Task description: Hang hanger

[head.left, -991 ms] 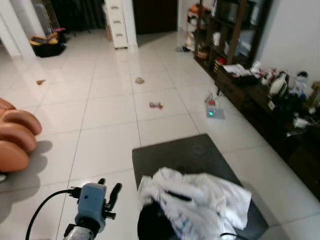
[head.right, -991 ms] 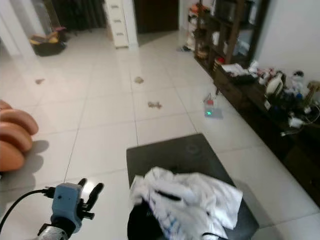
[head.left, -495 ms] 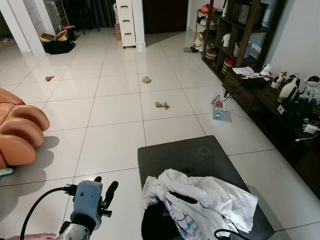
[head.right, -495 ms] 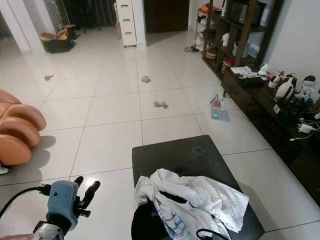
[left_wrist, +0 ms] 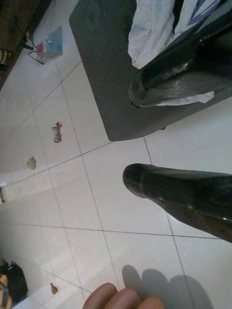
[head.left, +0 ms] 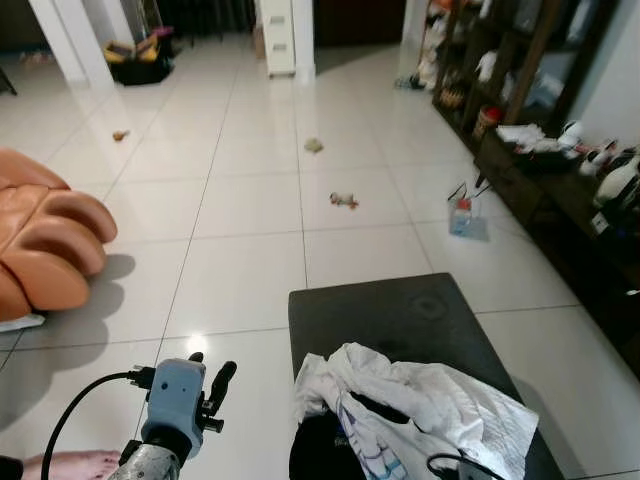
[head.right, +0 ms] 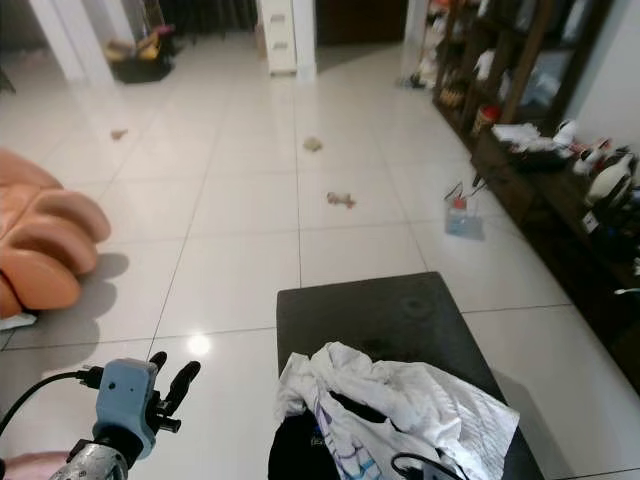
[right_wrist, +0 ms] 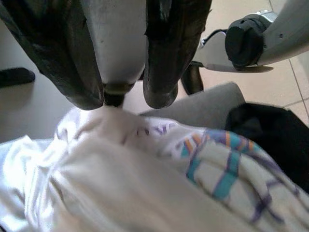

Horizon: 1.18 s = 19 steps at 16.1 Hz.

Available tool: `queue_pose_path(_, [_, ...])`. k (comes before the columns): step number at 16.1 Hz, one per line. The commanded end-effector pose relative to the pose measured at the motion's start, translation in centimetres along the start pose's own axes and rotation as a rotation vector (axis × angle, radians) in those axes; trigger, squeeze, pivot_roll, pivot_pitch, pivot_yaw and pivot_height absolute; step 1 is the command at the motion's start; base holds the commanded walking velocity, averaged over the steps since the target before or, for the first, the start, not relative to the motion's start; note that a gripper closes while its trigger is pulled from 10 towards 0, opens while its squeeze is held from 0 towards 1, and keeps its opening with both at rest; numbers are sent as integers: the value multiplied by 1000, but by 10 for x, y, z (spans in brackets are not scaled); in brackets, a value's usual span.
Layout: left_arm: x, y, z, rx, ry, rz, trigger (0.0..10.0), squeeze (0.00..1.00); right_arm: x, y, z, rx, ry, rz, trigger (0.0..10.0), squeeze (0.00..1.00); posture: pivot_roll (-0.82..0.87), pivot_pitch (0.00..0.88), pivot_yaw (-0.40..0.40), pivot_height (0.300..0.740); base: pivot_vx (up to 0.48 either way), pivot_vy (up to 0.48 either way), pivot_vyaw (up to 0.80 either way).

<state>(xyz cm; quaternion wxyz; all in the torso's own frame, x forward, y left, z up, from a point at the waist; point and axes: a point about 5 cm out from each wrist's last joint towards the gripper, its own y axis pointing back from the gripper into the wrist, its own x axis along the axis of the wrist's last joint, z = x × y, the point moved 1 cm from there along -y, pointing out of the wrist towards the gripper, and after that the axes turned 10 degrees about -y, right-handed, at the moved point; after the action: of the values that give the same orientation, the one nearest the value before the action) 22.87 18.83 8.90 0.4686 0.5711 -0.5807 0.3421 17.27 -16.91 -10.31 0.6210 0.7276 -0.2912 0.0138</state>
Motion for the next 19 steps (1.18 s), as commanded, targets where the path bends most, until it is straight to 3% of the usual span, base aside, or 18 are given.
queue_pose_path(1, [5,0,1,-13,-2,16,10000,0,-4,1,6,-16,-10,-15,10000,0,45,64,10,740,0,0,0])
queue_pose_path(13, [12,-2,1,-22,1,31,10000,0,-2,1,6,-21,-27,-10,10000,0,48,82,10,740,0,0,0])
queue_pose_path(16, [13,-2,1,-19,0,30,10000,0,-2,1,5,-16,-25,-9,10000,0,51,90,9,740,81,0,-800])
queue_pose_path(19, [13,-2,1,-18,-2,31,10000,0,-1,1,5,-16,-26,-3,10000,0,52,98,9,740,180,0,0])
